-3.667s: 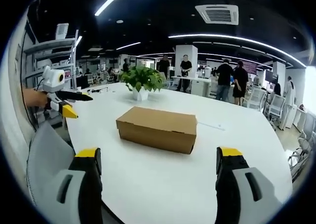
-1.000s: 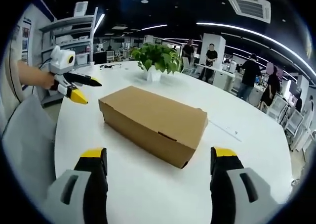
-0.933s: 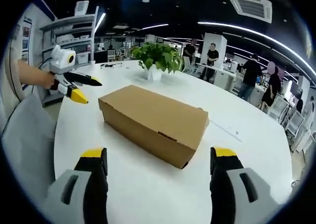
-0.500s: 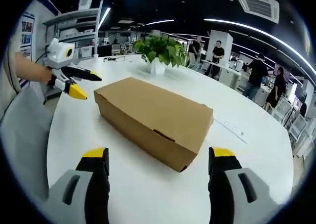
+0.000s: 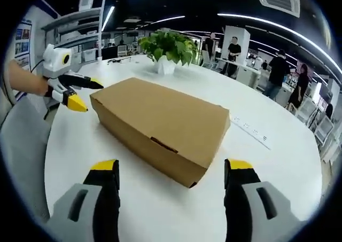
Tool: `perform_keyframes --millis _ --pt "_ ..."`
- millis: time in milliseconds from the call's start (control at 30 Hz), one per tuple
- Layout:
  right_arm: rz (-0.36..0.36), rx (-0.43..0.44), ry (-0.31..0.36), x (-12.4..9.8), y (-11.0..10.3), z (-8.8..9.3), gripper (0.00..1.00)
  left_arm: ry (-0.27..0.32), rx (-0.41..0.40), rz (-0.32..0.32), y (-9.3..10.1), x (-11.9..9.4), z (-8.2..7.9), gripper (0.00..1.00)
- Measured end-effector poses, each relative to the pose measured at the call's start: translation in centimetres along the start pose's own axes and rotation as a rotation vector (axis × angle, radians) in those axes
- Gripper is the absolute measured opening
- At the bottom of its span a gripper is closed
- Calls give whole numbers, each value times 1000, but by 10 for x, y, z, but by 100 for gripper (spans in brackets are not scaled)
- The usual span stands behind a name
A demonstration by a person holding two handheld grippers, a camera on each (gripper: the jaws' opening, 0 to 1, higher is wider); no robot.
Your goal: Operate the shoe box by opening the lid, removing the specified soft item, and placing it in the target area until the item is outside and the box remains undamaged.
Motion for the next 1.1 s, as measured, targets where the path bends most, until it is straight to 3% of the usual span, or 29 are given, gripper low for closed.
perform_keyframes --millis 233,1100 --pt "-5 51 17 9 9 -3 75 -8 -8 1 0 7 -1 78" --pt "-45 40 9 28 11 -13 69 -18 -25 -26 -3 19 -7 73"
Point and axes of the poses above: the point that each gripper's makers call its tool centre point, and the gripper's own axes: x roughly forward along the fingers, y roughly to its right, z roughly out of its underside, the point moved 6 cm from there along -x, roughly backward along the fingers, and after that the axes turned 10 degrees about -y, right-handed, at the moved point
